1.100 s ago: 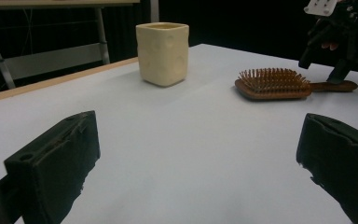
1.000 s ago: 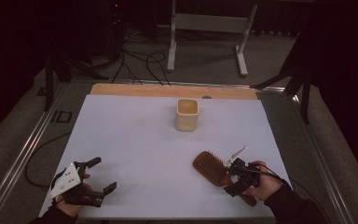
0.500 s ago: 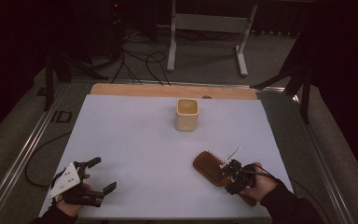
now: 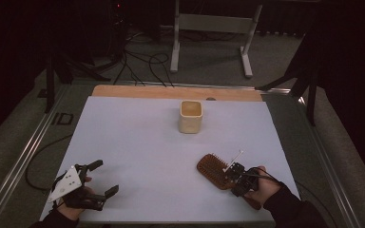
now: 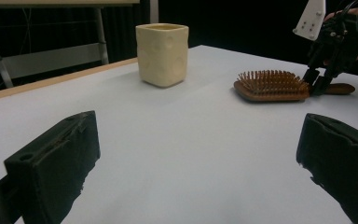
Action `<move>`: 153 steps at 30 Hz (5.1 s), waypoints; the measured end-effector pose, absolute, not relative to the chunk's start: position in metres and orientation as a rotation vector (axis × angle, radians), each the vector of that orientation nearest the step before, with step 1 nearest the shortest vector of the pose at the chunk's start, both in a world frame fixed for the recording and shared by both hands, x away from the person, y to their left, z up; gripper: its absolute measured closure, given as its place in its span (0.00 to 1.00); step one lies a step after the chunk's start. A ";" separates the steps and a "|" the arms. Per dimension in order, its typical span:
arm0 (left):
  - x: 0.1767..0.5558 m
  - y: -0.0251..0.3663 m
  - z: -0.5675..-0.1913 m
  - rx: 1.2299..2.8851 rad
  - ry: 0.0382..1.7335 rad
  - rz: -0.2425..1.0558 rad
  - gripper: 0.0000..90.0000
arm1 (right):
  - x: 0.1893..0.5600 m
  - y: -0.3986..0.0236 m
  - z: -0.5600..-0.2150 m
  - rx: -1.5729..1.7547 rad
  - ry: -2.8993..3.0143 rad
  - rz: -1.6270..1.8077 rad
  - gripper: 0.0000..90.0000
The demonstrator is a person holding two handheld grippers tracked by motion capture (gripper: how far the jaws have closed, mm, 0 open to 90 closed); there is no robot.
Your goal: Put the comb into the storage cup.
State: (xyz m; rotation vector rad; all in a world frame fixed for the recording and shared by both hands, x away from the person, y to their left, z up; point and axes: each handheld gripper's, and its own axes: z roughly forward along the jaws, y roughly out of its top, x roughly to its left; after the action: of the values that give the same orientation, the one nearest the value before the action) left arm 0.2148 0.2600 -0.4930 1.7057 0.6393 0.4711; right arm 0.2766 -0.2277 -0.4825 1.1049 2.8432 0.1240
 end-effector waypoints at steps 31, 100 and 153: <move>0.215 0.259 -0.494 1.711 0.643 0.465 0.00 | 0.267 -0.233 -0.487 1.092 2.790 0.212 0.82; 0.239 0.199 -0.418 1.716 0.732 0.380 0.00 | 0.237 -0.210 -0.469 0.961 2.154 1.223 0.82; 0.331 0.033 -0.395 1.674 0.927 -0.027 0.00 | 0.234 -0.210 -0.465 0.965 2.108 1.236 0.82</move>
State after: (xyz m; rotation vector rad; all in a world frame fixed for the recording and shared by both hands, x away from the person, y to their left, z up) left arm 0.3310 0.0326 -0.3945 1.6738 0.9271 -0.0274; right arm 0.2345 -0.2104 -0.4645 0.9655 2.1085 1.2355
